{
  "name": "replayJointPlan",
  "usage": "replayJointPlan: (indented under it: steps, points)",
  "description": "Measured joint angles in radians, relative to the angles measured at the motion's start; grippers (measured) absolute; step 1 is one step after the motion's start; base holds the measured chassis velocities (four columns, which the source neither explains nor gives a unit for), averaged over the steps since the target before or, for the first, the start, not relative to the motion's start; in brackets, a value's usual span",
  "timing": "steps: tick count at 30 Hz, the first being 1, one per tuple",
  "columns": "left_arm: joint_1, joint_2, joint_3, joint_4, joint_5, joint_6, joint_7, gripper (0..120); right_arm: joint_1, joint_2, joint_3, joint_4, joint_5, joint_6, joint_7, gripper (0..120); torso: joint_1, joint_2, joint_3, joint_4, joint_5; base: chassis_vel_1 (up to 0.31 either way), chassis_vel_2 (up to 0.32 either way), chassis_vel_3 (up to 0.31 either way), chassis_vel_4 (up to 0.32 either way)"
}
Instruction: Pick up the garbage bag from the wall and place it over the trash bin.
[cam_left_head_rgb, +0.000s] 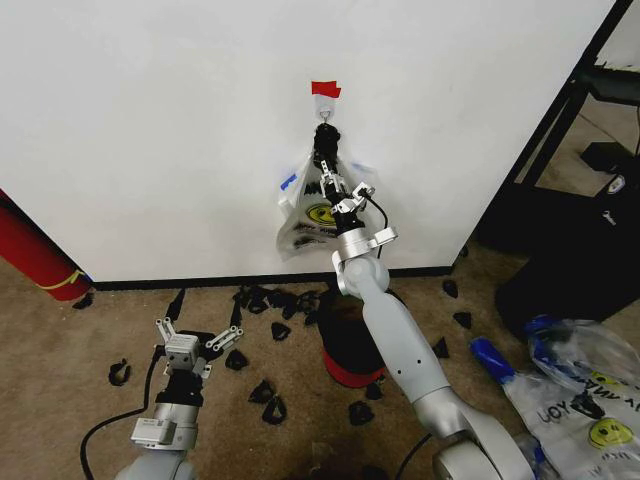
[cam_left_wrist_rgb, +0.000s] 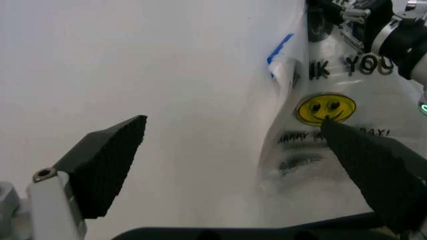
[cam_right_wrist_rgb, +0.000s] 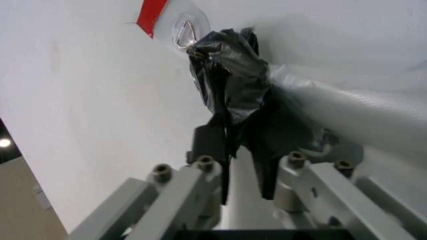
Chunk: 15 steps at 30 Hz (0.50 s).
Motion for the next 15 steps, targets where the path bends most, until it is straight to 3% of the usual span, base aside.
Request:
replayJointPlan:
  steps: [2, 15]
  points:
    - [0.001, 0.0, 0.0, 0.0, 0.0, -0.003, 0.0, 100, -0.006, 0.0, 0.001, 0.003, -0.001, -0.002, 0.001, 0, 0.0, 0.0, 0.0, -0.0001, 0.0, 0.0, 0.0, 0.0, 0.0]
    - [0.007, 0.006, -0.005, -0.002, -0.008, -0.013, -0.007, 100, -0.158, 0.0, -0.034, 0.141, -0.027, -0.01, -0.021, 0, 0.0, 0.0, 0.0, 0.0002, 0.0, 0.0, 0.0, 0.0, 0.0]
